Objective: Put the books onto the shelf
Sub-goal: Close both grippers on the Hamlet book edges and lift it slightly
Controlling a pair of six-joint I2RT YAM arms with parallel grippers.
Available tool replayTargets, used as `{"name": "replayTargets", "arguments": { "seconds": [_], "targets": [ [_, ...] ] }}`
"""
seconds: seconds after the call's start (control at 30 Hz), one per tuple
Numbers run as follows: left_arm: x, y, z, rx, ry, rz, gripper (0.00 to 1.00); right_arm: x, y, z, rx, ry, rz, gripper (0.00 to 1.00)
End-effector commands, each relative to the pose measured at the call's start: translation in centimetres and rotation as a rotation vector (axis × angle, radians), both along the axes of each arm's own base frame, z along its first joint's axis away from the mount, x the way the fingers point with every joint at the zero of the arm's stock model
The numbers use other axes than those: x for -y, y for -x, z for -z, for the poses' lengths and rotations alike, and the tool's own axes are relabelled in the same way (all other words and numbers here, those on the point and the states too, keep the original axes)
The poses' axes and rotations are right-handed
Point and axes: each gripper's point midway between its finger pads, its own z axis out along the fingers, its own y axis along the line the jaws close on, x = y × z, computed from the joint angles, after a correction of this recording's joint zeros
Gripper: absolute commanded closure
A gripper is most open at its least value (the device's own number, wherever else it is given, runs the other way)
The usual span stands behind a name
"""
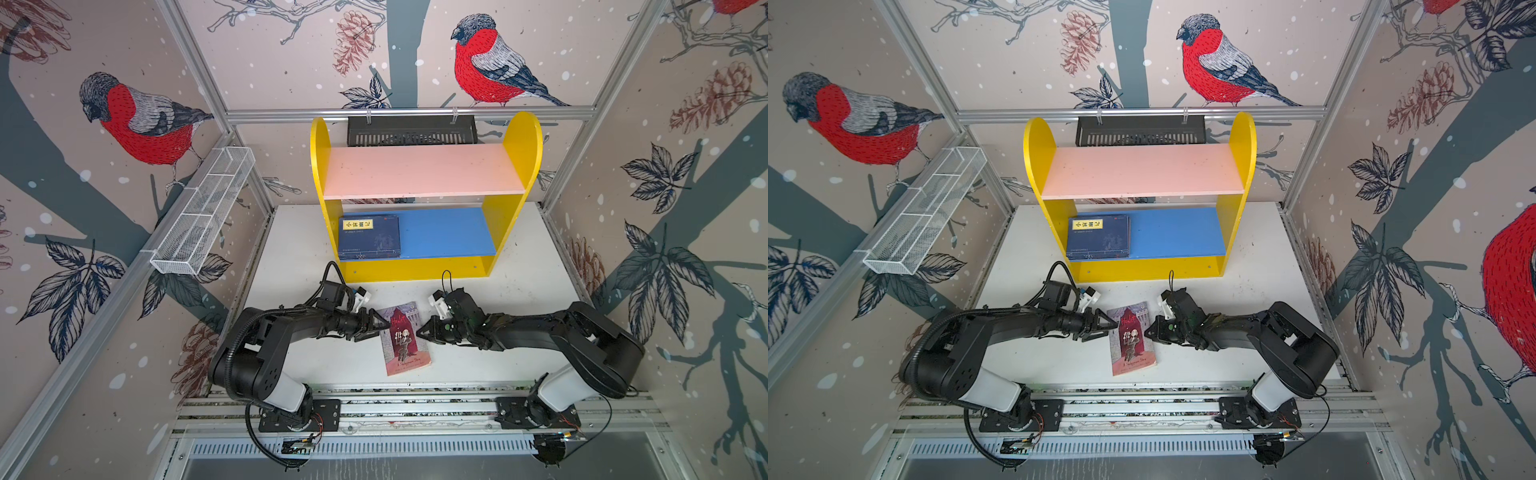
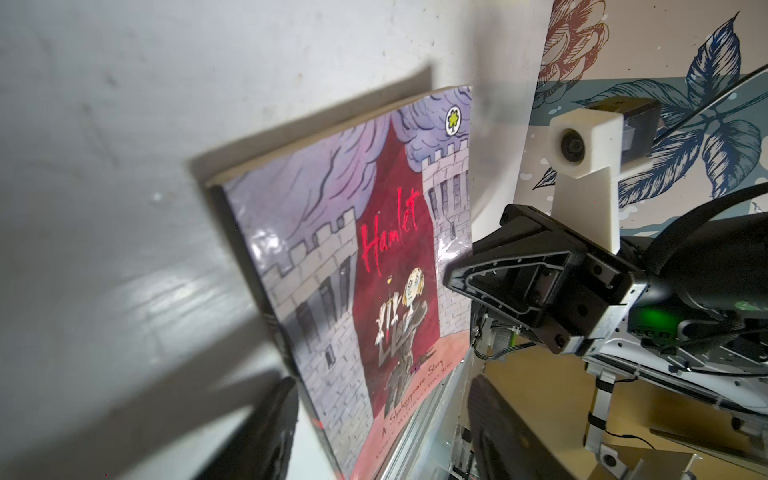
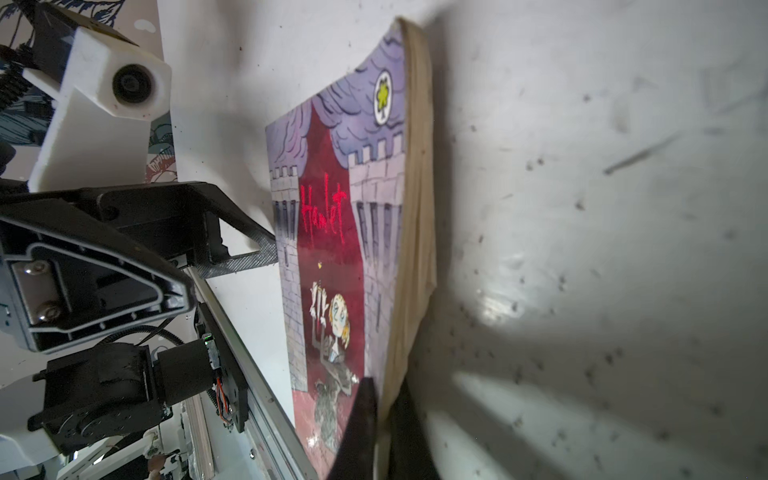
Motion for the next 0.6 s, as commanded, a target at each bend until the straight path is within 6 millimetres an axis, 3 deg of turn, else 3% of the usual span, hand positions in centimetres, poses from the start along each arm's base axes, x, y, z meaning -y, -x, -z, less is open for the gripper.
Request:
{"name": "replayTargets", "arguments": {
  "seconds": [0.0,0.2,0.37,0.57],
  "targets": [
    [-0.5,-0.7,-0.8,0.097,-0.053,0.005,0.31,-0.3,-0.1,-1.3,0.043,-0.036,-0.035,0.99],
    [-2.2,-1.7,-4.3,0.274,-0.051,-0.058,0.31,-0.3,-0.2,-4.2,0.082,-0.125,-0.079,1.0],
    [-3.7,-2.8,-7.0,0.323,0.018,-0.139,0.3,0.3,-0.4,-7.6,0.134,-0.208,-0.11,1.0],
    [-2.3,-1.7,-10.6,0.333,0.203,-0.063,0.29,0.9,0.2,-12.1,0.208,-0.276,-0.179,1.0]
  ]
}}
